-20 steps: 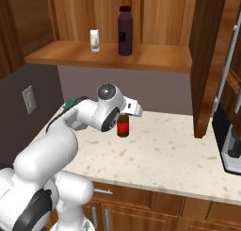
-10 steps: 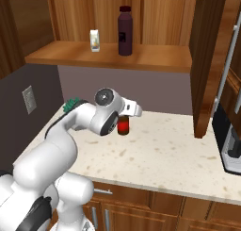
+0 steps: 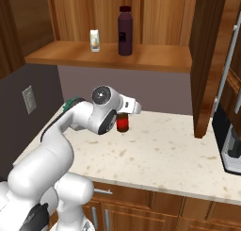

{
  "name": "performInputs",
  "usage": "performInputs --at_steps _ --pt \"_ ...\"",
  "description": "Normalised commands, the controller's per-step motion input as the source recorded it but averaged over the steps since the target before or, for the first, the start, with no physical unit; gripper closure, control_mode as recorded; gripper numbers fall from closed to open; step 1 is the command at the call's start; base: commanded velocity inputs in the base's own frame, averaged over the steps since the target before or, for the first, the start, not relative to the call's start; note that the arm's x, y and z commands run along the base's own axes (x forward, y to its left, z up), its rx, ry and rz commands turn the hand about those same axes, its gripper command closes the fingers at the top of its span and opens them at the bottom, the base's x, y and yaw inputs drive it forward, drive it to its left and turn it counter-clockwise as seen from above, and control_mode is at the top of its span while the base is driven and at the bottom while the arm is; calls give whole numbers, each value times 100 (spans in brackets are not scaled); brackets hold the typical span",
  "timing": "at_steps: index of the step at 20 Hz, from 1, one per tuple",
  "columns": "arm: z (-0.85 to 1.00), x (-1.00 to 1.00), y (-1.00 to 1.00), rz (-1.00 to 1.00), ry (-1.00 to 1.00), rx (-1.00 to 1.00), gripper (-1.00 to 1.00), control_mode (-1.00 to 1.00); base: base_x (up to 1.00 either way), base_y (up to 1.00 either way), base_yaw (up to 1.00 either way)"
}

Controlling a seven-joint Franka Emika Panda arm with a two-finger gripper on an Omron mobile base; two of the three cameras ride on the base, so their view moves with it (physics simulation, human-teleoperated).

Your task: Sort all alcoholic drinks to one cabinet, and non-alcoholic drinks to the other.

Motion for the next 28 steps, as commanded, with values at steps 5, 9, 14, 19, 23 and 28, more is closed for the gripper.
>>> performInputs --at_steps 5,9,14,19,23,28 --pt "27 -17 0 0 0 0 100 -100 0 0 0" --pt "18 -13 2 0 0 0 100 -100 0 0 0" --pt "13 -10 5 1 -2 0 100 -100 0 0 0" --pt "15 -12 7 2 -2 0 100 -100 0 0 0" --pt "17 -13 8 3 -2 0 100 -100 0 0 0" --pt "22 -17 8 3 -1 0 100 -100 0 0 0"
